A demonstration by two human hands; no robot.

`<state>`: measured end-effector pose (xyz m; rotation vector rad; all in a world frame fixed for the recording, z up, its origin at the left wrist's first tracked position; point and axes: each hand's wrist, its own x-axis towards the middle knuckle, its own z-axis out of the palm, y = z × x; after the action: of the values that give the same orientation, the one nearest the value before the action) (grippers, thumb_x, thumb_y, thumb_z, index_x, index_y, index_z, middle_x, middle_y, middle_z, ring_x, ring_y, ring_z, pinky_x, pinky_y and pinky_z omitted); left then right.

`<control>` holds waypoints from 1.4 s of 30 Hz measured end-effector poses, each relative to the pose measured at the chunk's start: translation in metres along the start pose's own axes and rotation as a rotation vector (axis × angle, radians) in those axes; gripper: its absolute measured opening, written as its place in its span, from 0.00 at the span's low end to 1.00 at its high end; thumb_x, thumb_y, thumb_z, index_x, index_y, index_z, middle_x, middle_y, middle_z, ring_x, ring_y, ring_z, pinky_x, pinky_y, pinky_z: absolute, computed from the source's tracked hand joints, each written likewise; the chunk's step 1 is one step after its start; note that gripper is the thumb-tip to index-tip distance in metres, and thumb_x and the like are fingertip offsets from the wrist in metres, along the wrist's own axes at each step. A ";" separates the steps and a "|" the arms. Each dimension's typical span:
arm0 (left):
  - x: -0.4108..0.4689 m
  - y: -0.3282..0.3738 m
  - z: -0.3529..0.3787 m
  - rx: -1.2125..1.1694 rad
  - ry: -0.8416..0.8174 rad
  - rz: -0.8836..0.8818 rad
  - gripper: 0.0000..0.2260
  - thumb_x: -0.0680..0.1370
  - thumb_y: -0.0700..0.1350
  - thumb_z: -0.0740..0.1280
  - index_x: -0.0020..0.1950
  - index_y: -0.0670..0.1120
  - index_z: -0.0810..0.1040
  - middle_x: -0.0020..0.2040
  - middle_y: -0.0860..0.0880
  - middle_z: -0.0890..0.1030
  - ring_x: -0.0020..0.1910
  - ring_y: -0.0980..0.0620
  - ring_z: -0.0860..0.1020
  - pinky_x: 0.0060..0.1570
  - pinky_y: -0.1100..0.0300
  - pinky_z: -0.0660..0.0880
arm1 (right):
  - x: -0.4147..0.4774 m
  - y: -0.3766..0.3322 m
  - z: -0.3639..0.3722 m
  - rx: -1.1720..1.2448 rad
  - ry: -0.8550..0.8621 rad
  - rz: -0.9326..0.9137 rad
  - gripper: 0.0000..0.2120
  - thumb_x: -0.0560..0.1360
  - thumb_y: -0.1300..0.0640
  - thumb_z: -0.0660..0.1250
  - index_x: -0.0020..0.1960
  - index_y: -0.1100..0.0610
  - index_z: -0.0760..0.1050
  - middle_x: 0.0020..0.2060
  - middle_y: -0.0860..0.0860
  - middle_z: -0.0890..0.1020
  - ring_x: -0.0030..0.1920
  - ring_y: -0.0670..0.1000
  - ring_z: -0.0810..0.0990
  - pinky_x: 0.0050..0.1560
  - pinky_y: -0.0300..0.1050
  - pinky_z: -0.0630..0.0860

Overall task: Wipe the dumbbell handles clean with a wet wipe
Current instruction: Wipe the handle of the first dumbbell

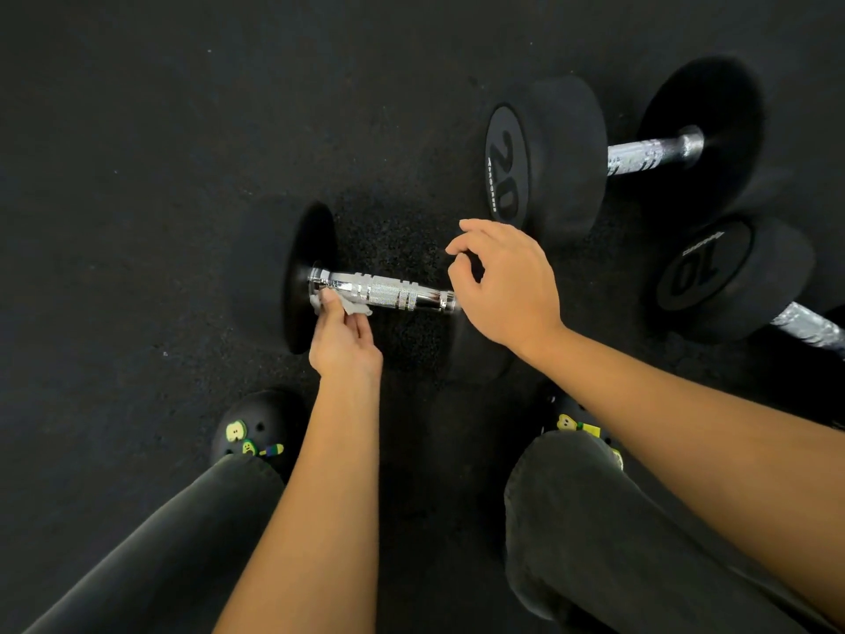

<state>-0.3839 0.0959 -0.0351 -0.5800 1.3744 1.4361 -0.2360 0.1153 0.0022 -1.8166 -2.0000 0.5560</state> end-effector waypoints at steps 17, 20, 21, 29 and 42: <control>-0.031 -0.019 0.015 0.198 0.185 0.209 0.14 0.80 0.40 0.60 0.63 0.40 0.76 0.54 0.49 0.81 0.46 0.59 0.76 0.42 0.75 0.72 | 0.000 0.002 0.001 -0.024 -0.007 0.025 0.12 0.74 0.56 0.60 0.49 0.56 0.81 0.56 0.50 0.81 0.60 0.48 0.75 0.59 0.33 0.57; -0.031 -0.020 0.015 0.288 0.194 0.280 0.13 0.76 0.39 0.67 0.60 0.39 0.79 0.54 0.47 0.82 0.48 0.58 0.78 0.44 0.73 0.74 | 0.000 0.002 0.001 -0.023 -0.011 0.025 0.12 0.74 0.56 0.60 0.49 0.55 0.81 0.57 0.50 0.81 0.60 0.48 0.75 0.60 0.35 0.59; -0.028 -0.018 0.015 0.280 0.210 0.276 0.13 0.75 0.39 0.69 0.58 0.38 0.79 0.53 0.47 0.82 0.48 0.56 0.78 0.46 0.70 0.74 | 0.000 0.002 0.001 -0.020 -0.010 0.026 0.12 0.74 0.56 0.60 0.49 0.56 0.81 0.57 0.50 0.81 0.60 0.48 0.75 0.61 0.35 0.59; -0.022 0.009 0.033 0.277 0.327 0.056 0.23 0.69 0.51 0.75 0.58 0.40 0.76 0.53 0.46 0.79 0.46 0.49 0.77 0.40 0.58 0.74 | -0.001 0.001 0.002 -0.008 -0.003 0.016 0.12 0.73 0.56 0.60 0.49 0.56 0.81 0.56 0.51 0.81 0.60 0.49 0.76 0.63 0.42 0.64; -0.011 -0.007 0.008 0.080 -0.039 0.008 0.17 0.79 0.48 0.63 0.65 0.42 0.72 0.63 0.46 0.77 0.64 0.52 0.73 0.66 0.60 0.65 | 0.001 0.001 0.000 0.002 -0.004 0.027 0.12 0.74 0.56 0.60 0.49 0.56 0.81 0.56 0.50 0.81 0.60 0.48 0.75 0.60 0.36 0.60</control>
<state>-0.3713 0.0984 -0.0269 -0.4934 1.3981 1.3849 -0.2353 0.1163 0.0015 -1.8449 -1.9800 0.5695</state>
